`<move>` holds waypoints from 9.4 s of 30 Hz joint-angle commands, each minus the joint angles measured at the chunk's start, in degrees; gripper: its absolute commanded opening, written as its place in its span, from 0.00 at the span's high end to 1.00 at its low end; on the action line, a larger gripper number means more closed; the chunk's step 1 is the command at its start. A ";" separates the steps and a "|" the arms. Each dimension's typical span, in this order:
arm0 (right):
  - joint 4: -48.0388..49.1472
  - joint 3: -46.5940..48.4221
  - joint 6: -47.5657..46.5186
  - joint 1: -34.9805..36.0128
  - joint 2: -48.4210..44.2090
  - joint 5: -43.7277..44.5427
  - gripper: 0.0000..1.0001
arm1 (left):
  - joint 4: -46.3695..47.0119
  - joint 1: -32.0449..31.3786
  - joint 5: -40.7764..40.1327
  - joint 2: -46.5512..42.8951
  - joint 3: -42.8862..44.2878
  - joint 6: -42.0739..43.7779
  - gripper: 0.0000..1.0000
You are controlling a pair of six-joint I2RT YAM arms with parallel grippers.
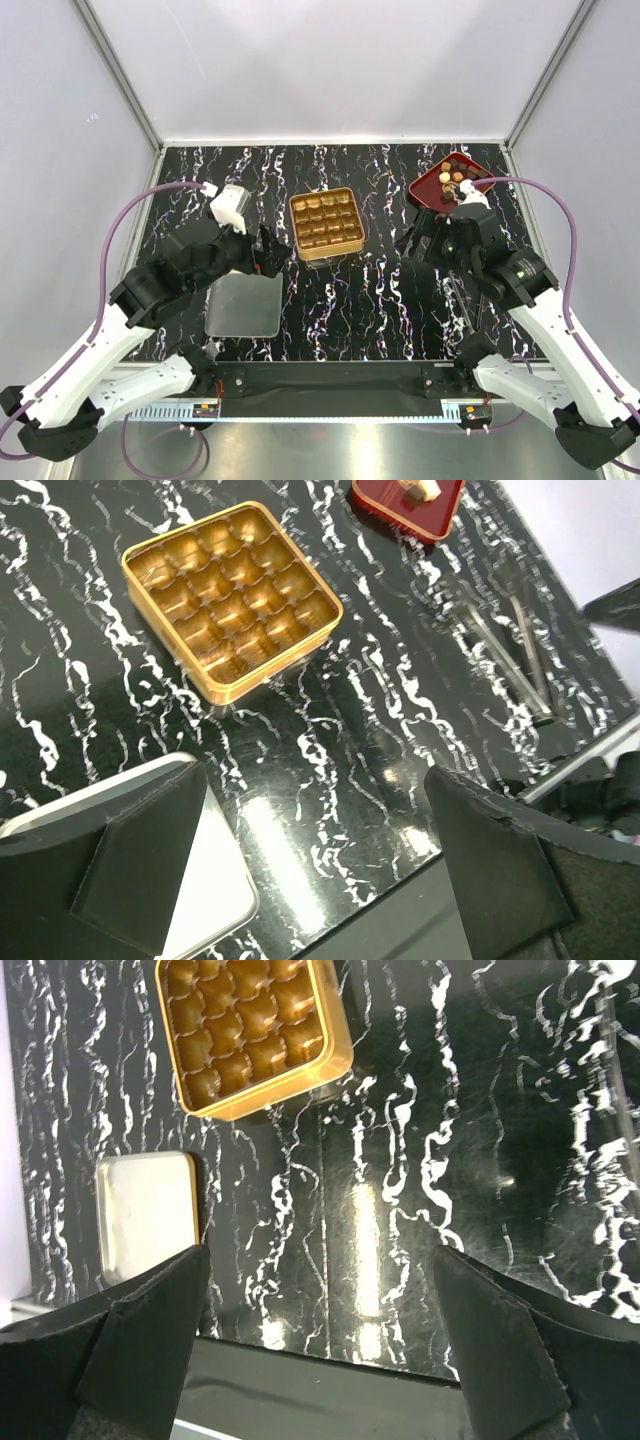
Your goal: Pack the chocolate
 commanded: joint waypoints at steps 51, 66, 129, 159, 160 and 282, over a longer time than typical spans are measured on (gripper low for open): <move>20.93 -6.36 -17.70 -26.28 41.60 -19.41 0.73 | 3.98 -0.18 -3.94 -8.38 -16.66 5.89 0.01; 24.03 0.56 -19.71 -16.45 48.35 -22.59 0.92 | 3.54 -0.18 -4.64 -8.20 -16.66 5.36 0.01; 25.25 -20.96 8.14 3.51 33.77 14.86 0.00 | 4.33 -0.18 -3.50 -8.55 -16.92 6.77 0.01; 26.31 -19.56 7.26 3.51 40.54 14.68 0.04 | 4.51 -0.18 -3.24 -9.17 -16.84 7.03 0.01; 26.40 -19.56 7.26 3.51 40.28 14.77 0.04 | 4.51 -0.18 -3.23 -9.17 -16.84 7.03 0.01; 2.67 36.25 -27.54 -33.66 63.04 2.47 0.59 | 12.24 2.28 16.72 -5.12 -16.31 7.38 0.01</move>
